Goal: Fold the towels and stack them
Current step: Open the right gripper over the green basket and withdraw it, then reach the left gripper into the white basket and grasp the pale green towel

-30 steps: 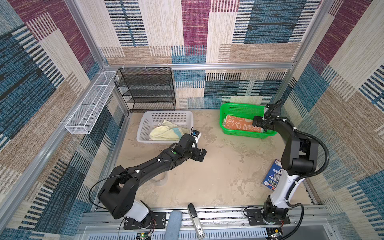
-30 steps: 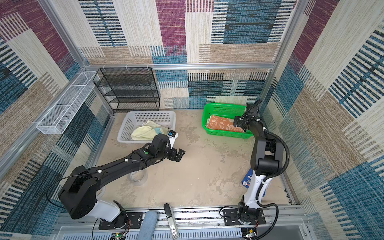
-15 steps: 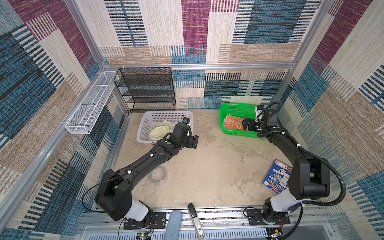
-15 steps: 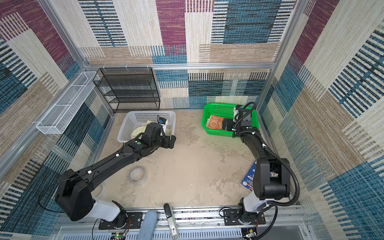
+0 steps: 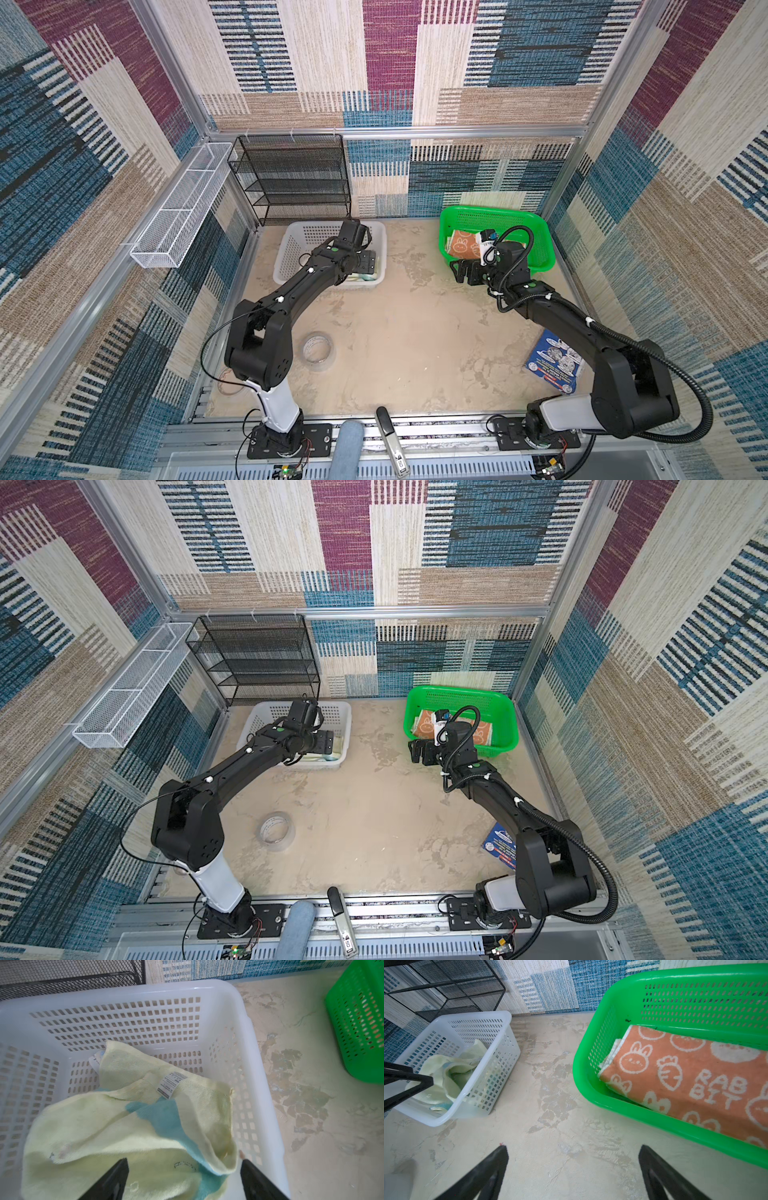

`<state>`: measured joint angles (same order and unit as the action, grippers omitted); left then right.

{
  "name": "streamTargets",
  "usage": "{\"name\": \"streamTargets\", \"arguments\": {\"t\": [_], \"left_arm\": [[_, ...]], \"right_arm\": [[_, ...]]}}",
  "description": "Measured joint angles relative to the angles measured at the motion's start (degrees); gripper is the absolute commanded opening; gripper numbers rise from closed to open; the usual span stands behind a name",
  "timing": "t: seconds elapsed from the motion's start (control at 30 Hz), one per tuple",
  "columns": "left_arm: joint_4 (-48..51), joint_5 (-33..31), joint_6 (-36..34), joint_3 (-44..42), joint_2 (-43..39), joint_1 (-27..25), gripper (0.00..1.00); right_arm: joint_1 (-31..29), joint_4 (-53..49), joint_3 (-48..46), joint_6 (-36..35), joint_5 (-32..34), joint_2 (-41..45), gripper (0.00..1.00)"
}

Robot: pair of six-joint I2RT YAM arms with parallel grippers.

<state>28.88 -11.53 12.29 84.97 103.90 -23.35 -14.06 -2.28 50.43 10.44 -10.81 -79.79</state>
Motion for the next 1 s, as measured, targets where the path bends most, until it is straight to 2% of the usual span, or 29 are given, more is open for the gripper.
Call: {"name": "streamTargets", "arguments": {"t": [0.13, 0.33, 0.43, 0.63, 0.87, 1.0], "left_arm": [[3.13, 0.11, 1.27, 4.59, 5.14, 0.2, 0.8], [5.88, 0.07, 2.95, 6.43, 8.24, 0.46, 0.61], [6.25, 0.04, 3.39, 6.43, 8.37, 0.61, 0.46], [6.34, -0.11, 3.98, 6.21, 8.33, 0.61, 0.01], [6.47, -0.02, 3.54, 5.57, 5.46, 0.7, 0.0], [5.79, 1.86, 2.16, 4.68, 1.42, 0.61, 0.0]], "right_arm": [[-0.83, 0.96, -1.88, 0.26, -0.17, -0.02, 1.0], [-1.14, 1.38, -3.37, 0.7, -0.35, -0.5, 1.0], [-1.33, 1.99, -4.0, 0.83, -0.37, -0.52, 1.0], [-1.36, 2.86, -5.05, 0.87, -0.35, 0.09, 1.0], [-1.36, 3.02, -5.88, 1.7, -0.09, 0.33, 1.0], [-1.38, 3.41, -7.65, 3.65, 3.56, 1.64, 1.0]]}}
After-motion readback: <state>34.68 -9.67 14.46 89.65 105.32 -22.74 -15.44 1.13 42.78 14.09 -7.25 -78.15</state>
